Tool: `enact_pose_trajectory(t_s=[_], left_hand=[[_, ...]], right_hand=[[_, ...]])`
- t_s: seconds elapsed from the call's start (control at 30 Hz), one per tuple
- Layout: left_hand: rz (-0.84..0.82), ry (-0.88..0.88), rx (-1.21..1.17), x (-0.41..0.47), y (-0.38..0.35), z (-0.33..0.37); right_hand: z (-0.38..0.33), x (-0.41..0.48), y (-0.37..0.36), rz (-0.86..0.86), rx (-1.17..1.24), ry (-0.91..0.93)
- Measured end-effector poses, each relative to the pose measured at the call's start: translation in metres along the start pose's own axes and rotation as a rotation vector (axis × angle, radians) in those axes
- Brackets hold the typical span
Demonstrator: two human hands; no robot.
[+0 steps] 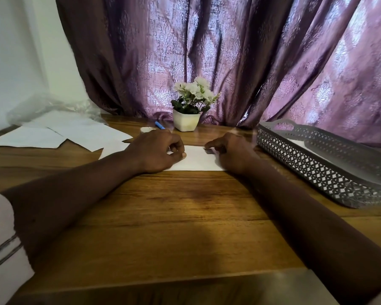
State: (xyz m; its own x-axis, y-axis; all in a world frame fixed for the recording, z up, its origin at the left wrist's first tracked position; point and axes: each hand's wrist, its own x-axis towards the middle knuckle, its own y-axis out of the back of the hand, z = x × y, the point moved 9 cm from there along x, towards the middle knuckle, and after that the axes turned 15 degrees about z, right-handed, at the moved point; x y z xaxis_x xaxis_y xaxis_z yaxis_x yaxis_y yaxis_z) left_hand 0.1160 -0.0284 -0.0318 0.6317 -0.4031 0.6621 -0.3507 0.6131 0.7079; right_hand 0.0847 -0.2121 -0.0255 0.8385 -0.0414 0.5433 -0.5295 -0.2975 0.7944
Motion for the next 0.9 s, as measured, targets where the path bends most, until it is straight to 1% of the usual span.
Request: enact_pose_trajectory(t_s=[0.07, 0.23, 0.33, 0.53, 0.63, 0.77, 0.83, 0.9], left_hand=[[0.002, 0.003, 0.002, 0.000, 0.000, 0.000], [0.020, 0.000, 0.006, 0.000, 0.000, -0.001], [0.032, 0.004, -0.007, -0.001, 0.000, -0.001], [0.032, 0.080, -0.050, -0.002, -0.002, -0.009], [0.019, 0.098, -0.042, -0.002, -0.003, -0.010], [0.017, 0.117, -0.035, -0.002, -0.003, -0.013], [0.013, 0.123, -0.032, -0.002, -0.004, -0.013], [0.009, 0.123, -0.031, -0.003, -0.003, -0.011]], right_hand=[[-0.005, -0.001, -0.006, -0.037, -0.057, 0.028], [-0.001, 0.001, -0.020, -0.029, -0.260, -0.010], [0.001, -0.001, -0.020, -0.042, -0.285, -0.049], [-0.004, -0.006, -0.022, -0.039, -0.412, -0.045], [-0.008, -0.009, -0.019, -0.050, -0.421, -0.049], [-0.014, -0.015, -0.010, -0.032, -0.393, 0.006], [-0.018, -0.020, -0.002, 0.005, -0.359, 0.028], [-0.022, -0.024, 0.007, 0.079, -0.322, 0.039]])
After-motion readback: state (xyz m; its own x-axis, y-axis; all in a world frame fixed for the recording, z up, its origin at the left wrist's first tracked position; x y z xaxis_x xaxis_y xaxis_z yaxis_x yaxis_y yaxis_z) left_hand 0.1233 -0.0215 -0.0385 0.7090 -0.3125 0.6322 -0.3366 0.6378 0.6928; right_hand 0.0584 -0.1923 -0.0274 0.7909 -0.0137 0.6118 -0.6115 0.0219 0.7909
